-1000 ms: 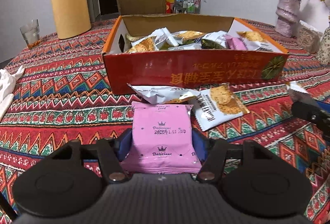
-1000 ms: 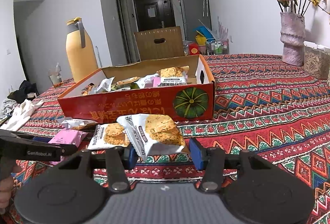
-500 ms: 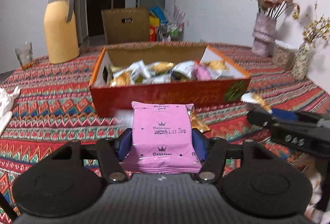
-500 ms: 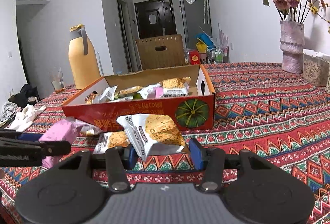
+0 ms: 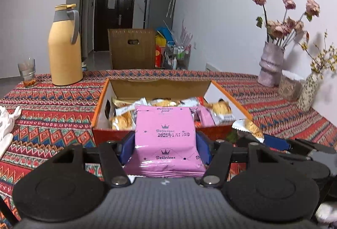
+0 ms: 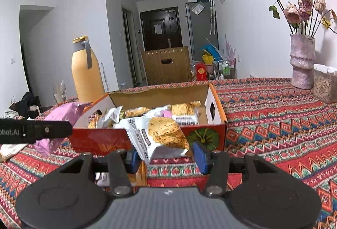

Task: Organize snacks
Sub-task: 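Carry both packets over the box and open both grippers to drop them, then withdraw both grippers from the box toward the last packets, then grasp the white-and-gold cracker packet with the right gripper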

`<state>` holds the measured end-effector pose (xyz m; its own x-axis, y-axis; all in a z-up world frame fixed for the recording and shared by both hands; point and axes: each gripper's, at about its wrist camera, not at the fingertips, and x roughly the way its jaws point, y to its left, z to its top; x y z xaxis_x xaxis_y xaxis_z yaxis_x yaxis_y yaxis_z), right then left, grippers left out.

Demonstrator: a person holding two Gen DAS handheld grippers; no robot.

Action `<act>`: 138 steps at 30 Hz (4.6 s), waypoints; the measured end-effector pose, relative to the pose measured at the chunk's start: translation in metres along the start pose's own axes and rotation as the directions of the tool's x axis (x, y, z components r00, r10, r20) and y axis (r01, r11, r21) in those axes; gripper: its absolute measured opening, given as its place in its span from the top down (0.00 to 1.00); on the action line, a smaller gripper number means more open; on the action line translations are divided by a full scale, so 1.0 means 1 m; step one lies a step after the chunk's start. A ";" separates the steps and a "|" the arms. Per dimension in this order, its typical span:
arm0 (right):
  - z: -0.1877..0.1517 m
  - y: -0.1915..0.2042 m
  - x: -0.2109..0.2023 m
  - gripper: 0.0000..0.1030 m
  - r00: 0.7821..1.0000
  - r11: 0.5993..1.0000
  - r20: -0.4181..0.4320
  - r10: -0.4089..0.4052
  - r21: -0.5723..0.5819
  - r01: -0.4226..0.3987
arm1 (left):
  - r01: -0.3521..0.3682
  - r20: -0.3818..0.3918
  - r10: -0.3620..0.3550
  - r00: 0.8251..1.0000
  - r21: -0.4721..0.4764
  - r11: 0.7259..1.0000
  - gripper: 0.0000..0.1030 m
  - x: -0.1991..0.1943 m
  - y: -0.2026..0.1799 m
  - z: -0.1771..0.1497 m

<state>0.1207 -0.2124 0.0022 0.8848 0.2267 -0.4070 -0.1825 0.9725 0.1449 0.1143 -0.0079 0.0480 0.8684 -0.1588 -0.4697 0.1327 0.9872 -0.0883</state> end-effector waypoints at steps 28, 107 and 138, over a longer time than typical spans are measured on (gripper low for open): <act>0.068 0.004 0.104 0.52 0.998 0.999 0.050 -0.029 -0.035 0.031 | -0.119 0.048 0.126 0.991 -0.124 0.985 0.40 0.097 0.021 0.061; -0.012 0.069 0.110 0.00 0.947 0.995 -0.318 -0.039 -0.104 0.007 | -0.224 -0.133 0.203 0.970 -0.169 0.960 0.00 0.030 0.100 -0.050; -0.028 0.089 0.098 0.41 0.957 0.982 -0.287 0.036 -0.166 -0.086 | -0.186 -0.143 0.152 0.978 -0.266 0.946 0.00 0.035 0.116 -0.062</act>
<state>0.1793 -0.1025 -0.0505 0.7176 0.2670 -0.6432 -0.3266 0.9447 0.0278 0.1304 0.1006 -0.0337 0.8009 -0.0071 -0.5988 -0.1634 0.9594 -0.2298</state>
